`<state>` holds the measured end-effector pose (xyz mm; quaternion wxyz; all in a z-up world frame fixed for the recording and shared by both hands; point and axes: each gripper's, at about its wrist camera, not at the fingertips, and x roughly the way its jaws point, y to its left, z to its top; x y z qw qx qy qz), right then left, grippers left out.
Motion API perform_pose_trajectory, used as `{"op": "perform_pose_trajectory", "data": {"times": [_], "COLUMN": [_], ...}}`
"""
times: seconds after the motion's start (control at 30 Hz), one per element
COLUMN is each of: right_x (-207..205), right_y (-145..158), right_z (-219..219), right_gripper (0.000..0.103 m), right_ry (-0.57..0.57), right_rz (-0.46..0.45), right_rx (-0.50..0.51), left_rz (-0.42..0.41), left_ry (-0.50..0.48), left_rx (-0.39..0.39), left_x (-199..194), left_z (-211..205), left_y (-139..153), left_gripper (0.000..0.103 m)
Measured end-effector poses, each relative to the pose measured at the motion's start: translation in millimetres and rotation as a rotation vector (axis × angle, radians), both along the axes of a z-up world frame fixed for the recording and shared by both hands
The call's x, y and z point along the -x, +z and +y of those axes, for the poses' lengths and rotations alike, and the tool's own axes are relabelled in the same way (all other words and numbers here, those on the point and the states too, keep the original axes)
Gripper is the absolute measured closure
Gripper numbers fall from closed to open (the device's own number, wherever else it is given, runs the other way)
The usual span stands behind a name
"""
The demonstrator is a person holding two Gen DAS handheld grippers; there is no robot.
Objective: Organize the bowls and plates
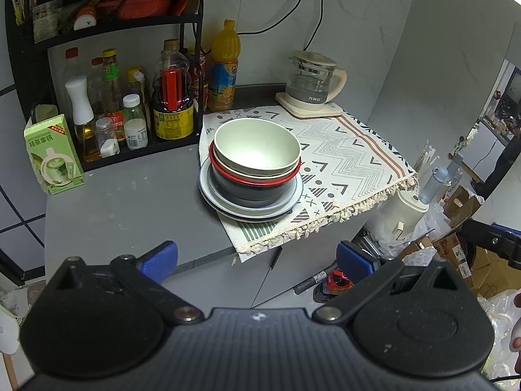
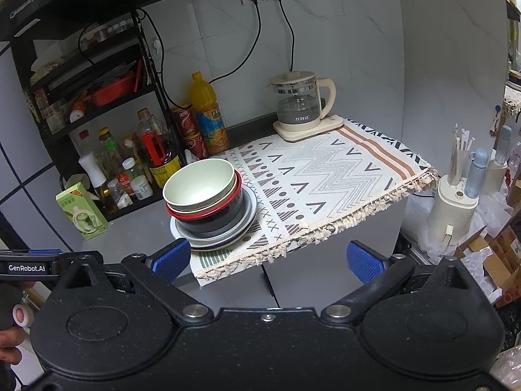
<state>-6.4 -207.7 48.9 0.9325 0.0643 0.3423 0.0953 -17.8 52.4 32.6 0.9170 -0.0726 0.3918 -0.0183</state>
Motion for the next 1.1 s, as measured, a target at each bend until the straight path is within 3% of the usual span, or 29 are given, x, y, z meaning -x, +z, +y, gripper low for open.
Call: {"op": "perform_pose_trajectory", "data": {"times": [1.1], "right_x": [-15], "right_y": [-5], "right_z": [12], "right_gripper": [0.000], "right_ry": [0.015], "right_rz": [0.019], "right_rx": [0.011], "left_rz": [0.022], "left_ry": [-0.016], "left_rx": [-0.008], "left_x": [-22], "left_z": [11], "left_y": [-2], "left_gripper": [0.000]}}
